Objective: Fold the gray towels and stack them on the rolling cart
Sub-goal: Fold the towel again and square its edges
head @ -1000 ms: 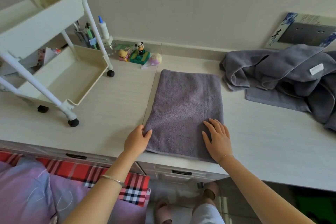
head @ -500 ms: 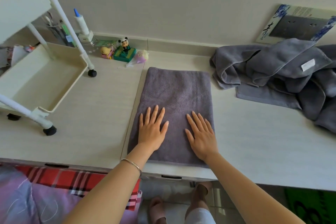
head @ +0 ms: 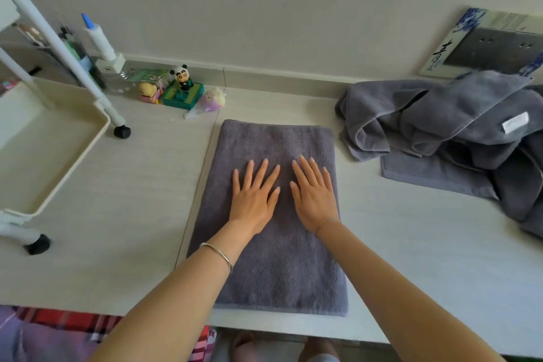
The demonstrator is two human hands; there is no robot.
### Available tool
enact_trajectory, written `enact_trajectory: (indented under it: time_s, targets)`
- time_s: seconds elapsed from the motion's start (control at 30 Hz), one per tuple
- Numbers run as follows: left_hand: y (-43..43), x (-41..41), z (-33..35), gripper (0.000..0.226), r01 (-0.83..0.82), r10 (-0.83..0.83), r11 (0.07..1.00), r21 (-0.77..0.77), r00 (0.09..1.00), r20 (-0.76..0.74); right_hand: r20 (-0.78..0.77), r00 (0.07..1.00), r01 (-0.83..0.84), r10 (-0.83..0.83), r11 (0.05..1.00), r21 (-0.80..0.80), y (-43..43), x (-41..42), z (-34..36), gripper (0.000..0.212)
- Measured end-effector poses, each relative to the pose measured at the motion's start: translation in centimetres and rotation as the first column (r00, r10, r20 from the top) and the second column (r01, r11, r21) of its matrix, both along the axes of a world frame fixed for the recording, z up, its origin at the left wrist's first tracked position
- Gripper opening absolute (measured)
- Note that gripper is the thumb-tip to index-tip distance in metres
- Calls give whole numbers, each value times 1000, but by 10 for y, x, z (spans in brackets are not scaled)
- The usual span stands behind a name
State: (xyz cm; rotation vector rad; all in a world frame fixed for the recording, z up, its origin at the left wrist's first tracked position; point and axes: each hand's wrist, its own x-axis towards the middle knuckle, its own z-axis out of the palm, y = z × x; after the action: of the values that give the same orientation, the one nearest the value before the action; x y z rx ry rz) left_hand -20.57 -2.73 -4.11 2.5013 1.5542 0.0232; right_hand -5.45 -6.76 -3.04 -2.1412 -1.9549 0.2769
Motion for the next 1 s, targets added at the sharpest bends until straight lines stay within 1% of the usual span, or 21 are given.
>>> enact_trajectory:
  time_s: [0.1,0.17,0.23,0.3,0.37,0.4,0.47,0.53,0.6,0.67,0.73,0.8,0.87,0.93,1.0]
  targets:
    - [14,5,-5,68,-126,126,992,-25,992,-12,49,999,12,-10,999,-42,9,22,-15,69]
    - [21,8,-3,60,-181,180,983,-38,983,-27,32,999,33,-32,999,-40,10,30,-19,69]
    - [28,13,0,60,-225,224,973,-50,974,-13,15,999,39,-39,999,-27,16,31,-15,70]
    - [39,21,4,62,-188,188,982,8,981,50,-10,999,37,-37,999,14,31,32,-9,68]
    - [51,29,6,62,-101,95,993,63,992,82,-32,999,10,-8,997,76,50,28,-2,64]
    - [58,34,6,61,-59,56,996,61,997,61,-46,999,-4,8,996,88,60,27,-1,63]
    - [73,43,3,59,-33,33,999,23,999,-7,-48,999,-18,21,998,57,80,30,-2,65]
    - [87,47,-3,60,-82,82,996,-23,997,-12,-10,1000,-13,13,1000,-6,92,42,-9,70]
    - [97,46,-6,67,-169,168,984,-49,986,-6,29,999,-17,19,999,-44,93,57,-17,71]
    - [109,40,-5,75,-253,252,965,-70,967,-35,27,999,-18,20,999,-47,92,66,-22,70]
    - [123,32,1,78,-326,319,936,-130,945,-72,12,1000,-21,22,998,-66,93,67,-20,70]
    - [131,26,9,79,-350,343,921,-169,937,-69,-2,999,-38,38,997,-68,93,67,-15,72]
    - [123,23,16,78,-295,297,949,-112,955,-7,-12,998,-63,63,998,-15,88,61,-8,68]
    - [99,22,18,79,-156,156,988,-5,987,49,-27,994,-106,109,991,80,75,50,-2,59]
    - [63,18,11,78,-50,50,999,14,997,57,-25,990,-138,142,984,113,53,37,-4,54]
